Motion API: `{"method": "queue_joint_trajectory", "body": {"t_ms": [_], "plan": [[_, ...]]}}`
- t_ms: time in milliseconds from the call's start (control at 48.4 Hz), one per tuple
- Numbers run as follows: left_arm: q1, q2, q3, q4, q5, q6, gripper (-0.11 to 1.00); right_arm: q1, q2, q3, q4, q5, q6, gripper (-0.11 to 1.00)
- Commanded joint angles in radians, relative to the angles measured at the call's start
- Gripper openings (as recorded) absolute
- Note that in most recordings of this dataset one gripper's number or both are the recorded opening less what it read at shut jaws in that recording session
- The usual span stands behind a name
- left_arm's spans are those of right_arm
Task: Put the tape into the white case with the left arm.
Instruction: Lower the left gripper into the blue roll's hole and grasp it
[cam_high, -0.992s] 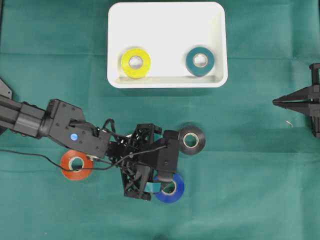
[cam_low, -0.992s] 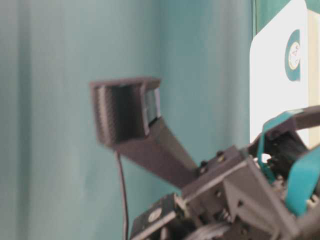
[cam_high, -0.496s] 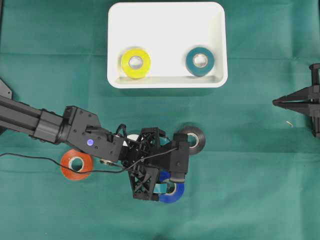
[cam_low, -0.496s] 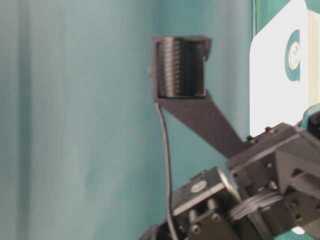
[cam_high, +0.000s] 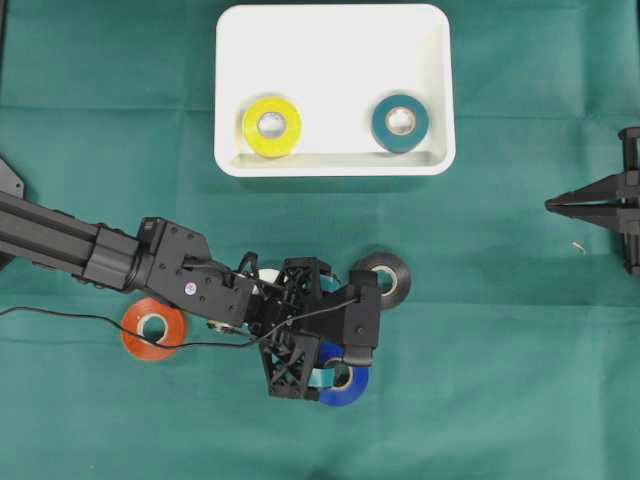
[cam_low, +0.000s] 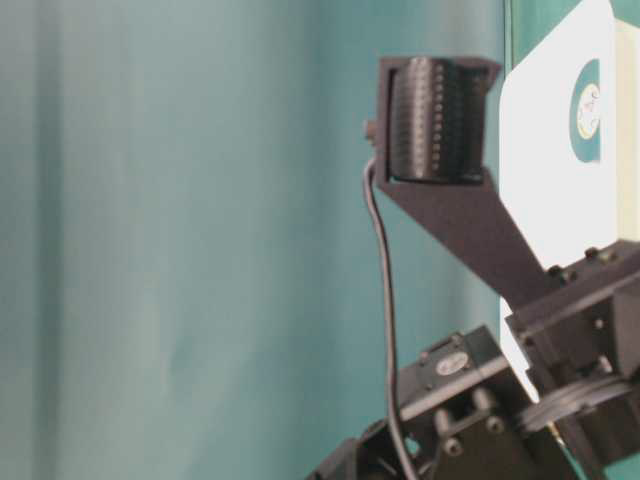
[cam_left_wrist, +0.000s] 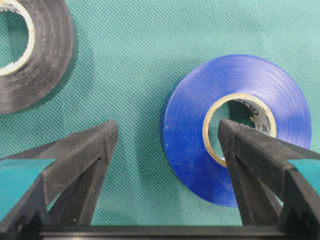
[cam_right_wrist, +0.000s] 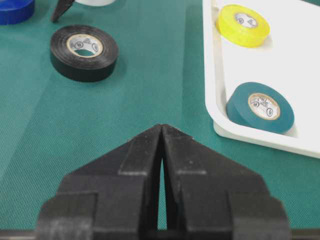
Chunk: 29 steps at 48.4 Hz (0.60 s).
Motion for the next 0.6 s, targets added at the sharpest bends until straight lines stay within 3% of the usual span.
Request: {"method": "queue_joint_trajectory", "body": {"t_ms": [0,103,186,393,579], "plan": [[-0.003,-0.015,-0.018,0.003,-0.003,0.000,0.86,0.000,0.006,-0.009,-0.002,-0.011,0.002,-0.09],[-0.003,-0.015,-0.018,0.005,-0.003,0.003,0.85,0.000,0.006,-0.009,-0.002,-0.011,0.000,-0.09],[-0.003,-0.018,-0.018,0.005,-0.003,0.006,0.77,0.000,0.006,-0.009,-0.002,-0.011,0.002,-0.09],[-0.003,-0.026,-0.018,0.006,0.000,0.026,0.27,0.000,0.006,-0.009,-0.002,-0.011,0.002,-0.09],[-0.003,-0.037,-0.018,0.006,0.018,0.069,0.27,0.000,0.006,-0.009,-0.002,-0.011,0.002,-0.09]]}}
